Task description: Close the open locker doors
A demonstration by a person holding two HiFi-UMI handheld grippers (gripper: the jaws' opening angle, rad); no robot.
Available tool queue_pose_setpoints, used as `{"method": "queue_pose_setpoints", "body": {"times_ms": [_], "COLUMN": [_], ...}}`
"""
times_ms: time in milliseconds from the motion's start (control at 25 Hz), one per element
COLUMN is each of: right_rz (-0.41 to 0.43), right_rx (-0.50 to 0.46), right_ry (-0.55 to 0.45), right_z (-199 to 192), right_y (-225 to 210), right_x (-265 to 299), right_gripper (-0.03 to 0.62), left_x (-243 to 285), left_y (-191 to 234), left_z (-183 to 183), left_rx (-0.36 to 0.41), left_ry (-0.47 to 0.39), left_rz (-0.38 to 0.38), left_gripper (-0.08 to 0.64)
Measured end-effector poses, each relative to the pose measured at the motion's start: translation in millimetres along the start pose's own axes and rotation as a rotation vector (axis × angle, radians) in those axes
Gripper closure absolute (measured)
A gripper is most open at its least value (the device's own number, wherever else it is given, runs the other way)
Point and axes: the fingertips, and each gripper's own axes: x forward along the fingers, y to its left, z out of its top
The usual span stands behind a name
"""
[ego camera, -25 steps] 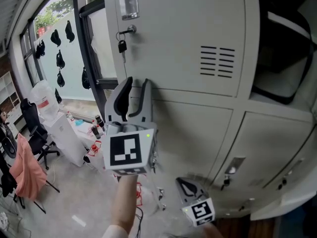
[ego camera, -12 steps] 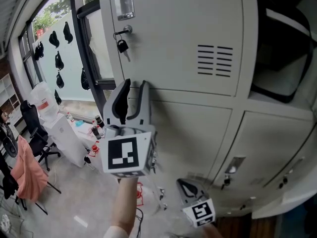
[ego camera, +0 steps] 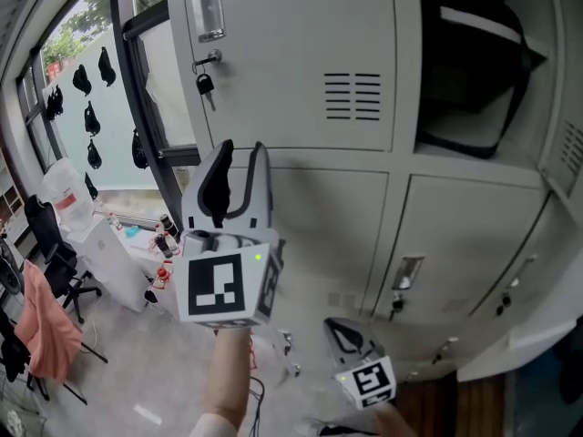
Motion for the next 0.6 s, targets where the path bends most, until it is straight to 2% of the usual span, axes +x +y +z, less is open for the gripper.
{"method": "queue_pose_setpoints", "body": {"times_ms": [200,440,600], "right_rz": [-0.06,-0.176,-0.266], "right_rx": [-0.013,-0.037,-0.034], "right_ry": [-0.005,-0.027,-0.011], "right_z": [5,9,5], "right_y": [-4,-16,-30], "right_x": [-44,-111,-160], "right_gripper": [0.587,0.588,0.588], "left_x": [-21,-57,-82], "left_y": [-32,-79,-119], "left_z": [23,47,58], "left_rx": [-0.029,-0.095,-0.14], "left_ry": [-0.018,-0.032,-0.058], "left_rz": [-0.051,-0.108,-0.184], "left_gripper": [0.431,0.431,0.431]}}
